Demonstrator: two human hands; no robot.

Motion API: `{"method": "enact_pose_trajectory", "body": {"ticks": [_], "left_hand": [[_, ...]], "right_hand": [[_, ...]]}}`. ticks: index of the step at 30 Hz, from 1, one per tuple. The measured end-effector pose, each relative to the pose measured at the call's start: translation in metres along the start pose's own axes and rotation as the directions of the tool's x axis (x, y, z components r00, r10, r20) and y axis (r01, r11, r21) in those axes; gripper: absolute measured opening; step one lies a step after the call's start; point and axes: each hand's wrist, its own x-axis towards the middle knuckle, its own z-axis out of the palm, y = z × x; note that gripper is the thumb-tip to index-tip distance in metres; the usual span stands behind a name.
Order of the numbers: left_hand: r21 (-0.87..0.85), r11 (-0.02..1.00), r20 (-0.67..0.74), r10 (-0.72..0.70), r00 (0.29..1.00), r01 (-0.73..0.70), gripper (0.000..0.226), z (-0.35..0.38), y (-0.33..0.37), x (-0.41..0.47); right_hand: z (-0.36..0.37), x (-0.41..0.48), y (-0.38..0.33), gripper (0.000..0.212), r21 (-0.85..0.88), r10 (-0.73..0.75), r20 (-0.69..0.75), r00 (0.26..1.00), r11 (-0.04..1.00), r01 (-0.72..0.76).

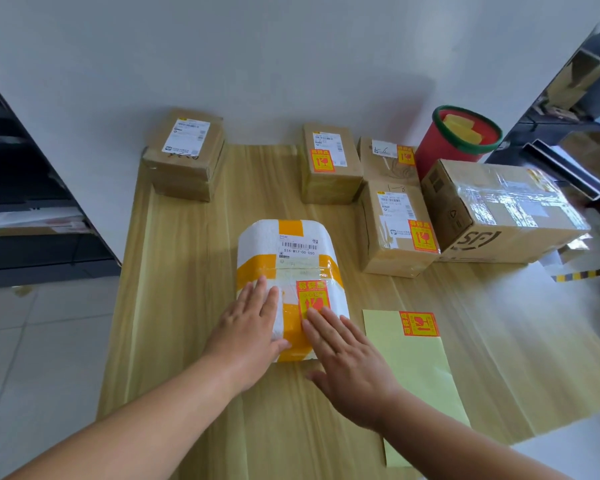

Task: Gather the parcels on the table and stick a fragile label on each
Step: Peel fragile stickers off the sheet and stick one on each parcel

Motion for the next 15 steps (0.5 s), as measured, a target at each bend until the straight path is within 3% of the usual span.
{"method": "enact_pose_trajectory", "body": {"ticks": [4,7,10,15], "left_hand": [[-0.150,0.987,-0.008,-0.065,0.998,0.063,0.104,-0.002,-0.008,-0.005],[-0.303,0.942,0.035,-0.141,0.989,0.145,0.126,0.000,-0.016,-0.008],[-0.406,0.895,0.056,-0.175,0.983,0.183,0.134,0.006,-0.022,-0.003],[-0.426,0.888,-0.043,-0.214,0.976,0.176,0.123,-0.001,-0.036,0.013]], "right_hand": [[-0.011,0.010,0.001,0.090,0.131,0.302,-0.075,0.950,0.948,-0.291],[-0.015,0.017,-0.001,0.103,0.261,0.408,0.119,0.905,0.867,-0.425],[-0.015,0.032,-0.009,0.106,0.377,0.431,0.169,0.886,0.803,-0.462],[-0.023,0.062,-0.012,0.105,0.430,0.402,0.121,0.908,0.803,-0.413]]}}
